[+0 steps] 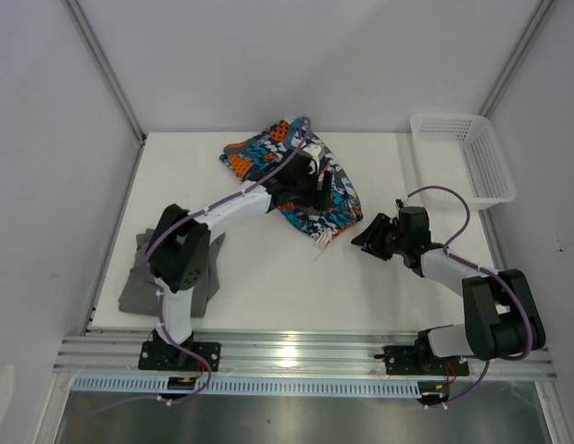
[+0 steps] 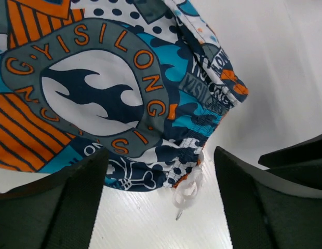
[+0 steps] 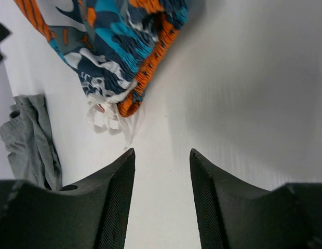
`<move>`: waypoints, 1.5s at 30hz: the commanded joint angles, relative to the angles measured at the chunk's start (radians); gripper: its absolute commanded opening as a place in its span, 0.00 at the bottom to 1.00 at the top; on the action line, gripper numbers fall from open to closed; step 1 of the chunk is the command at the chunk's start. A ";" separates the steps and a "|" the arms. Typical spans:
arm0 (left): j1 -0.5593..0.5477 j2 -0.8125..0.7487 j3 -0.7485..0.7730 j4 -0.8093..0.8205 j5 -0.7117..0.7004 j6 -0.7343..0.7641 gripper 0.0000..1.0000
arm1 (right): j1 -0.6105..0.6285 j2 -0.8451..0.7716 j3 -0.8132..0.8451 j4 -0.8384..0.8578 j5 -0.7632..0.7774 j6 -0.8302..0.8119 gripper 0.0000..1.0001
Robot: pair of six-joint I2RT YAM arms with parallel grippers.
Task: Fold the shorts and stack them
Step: Fold the shorts
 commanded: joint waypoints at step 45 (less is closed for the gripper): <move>-0.148 -0.001 -0.474 0.388 0.203 -0.508 0.48 | -0.013 -0.074 -0.069 0.006 0.052 -0.179 0.73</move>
